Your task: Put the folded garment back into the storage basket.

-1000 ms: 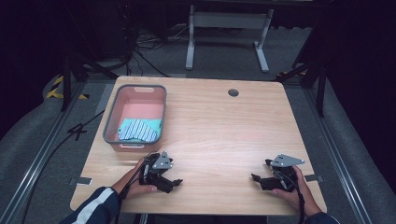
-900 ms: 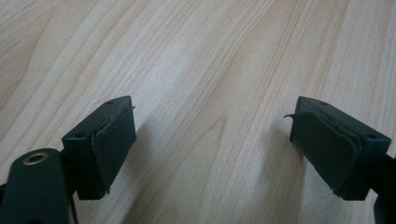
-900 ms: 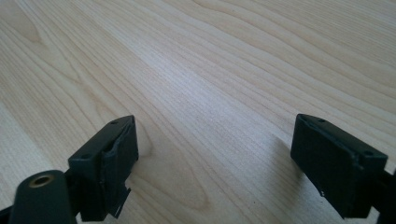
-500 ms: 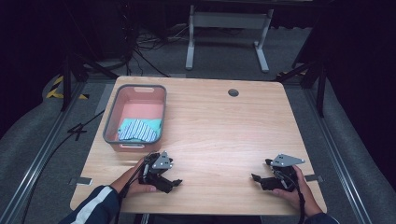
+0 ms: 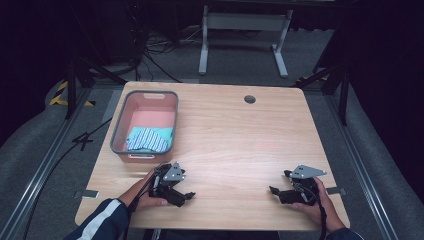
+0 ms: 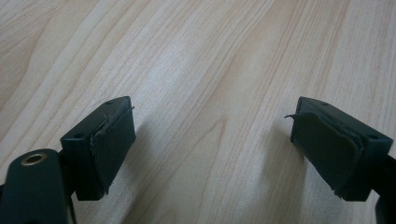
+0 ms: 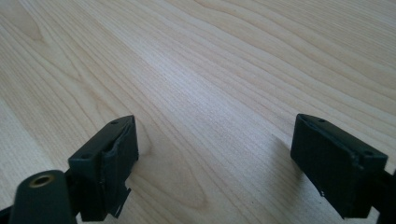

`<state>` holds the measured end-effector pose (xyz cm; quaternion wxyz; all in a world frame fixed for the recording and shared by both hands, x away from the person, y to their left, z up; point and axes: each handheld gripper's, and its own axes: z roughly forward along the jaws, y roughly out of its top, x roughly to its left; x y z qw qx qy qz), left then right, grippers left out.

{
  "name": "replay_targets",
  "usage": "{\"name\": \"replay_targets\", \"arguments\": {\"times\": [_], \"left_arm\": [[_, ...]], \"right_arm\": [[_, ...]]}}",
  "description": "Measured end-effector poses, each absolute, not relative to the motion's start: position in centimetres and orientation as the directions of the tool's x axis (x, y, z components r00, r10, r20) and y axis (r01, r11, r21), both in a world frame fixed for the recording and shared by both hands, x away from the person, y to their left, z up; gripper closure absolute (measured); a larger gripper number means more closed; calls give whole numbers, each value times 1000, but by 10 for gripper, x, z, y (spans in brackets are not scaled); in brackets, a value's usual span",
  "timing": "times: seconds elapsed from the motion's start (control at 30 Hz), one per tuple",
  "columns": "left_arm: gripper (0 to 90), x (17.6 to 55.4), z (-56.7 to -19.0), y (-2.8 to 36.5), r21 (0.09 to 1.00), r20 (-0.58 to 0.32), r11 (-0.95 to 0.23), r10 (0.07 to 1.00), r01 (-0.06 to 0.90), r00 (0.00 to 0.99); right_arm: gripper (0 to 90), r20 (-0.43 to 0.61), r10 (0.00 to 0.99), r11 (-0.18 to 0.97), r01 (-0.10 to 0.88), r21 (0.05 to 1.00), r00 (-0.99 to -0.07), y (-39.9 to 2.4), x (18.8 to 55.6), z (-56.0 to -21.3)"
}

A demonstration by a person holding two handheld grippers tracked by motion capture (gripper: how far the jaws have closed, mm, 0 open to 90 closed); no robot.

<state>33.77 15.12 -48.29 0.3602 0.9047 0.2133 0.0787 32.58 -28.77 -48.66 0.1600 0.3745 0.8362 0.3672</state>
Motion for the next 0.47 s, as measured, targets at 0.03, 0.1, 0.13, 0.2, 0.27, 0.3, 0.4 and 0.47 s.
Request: {"name": "replay_targets", "arguments": {"times": [0.03, 0.1, 0.13, 0.2, 0.27, 0.3, 0.4, 0.47], "left_arm": [[139, 338, -483, 151, 684, -13, -649, 445, 333, 895], [139, 337, -483, 151, 683, -15, -649, 446, 335, 895], [139, 338, -483, 151, 685, -12, -649, 443, 330, 896], [137, 338, -483, 151, 685, -13, -650, 442, 330, 897], [136, 338, -483, 151, 685, -13, -650, 442, 331, 897], [135, 338, -483, 151, 684, -13, -650, 442, 331, 897], [134, 338, -483, 151, 685, -14, -649, 444, 332, 896], [134, 338, -483, 151, 685, -13, -649, 444, 332, 896]], "right_arm": [[155, 7, 744, 450, 509, 734, -668, -288, 326, -487], [155, 8, 744, 450, 509, 734, -669, -288, 326, -487], [154, 6, 743, 451, 508, 734, -669, -288, 326, -487], [154, 6, 742, 452, 506, 735, -671, -288, 326, -487], [155, 6, 742, 452, 506, 734, -671, -288, 326, -487], [154, 6, 742, 452, 506, 735, -671, -288, 326, -487], [154, 6, 742, 452, 506, 735, -671, -288, 326, -487], [154, 6, 742, 452, 506, 735, -671, -288, 326, -487]]}}
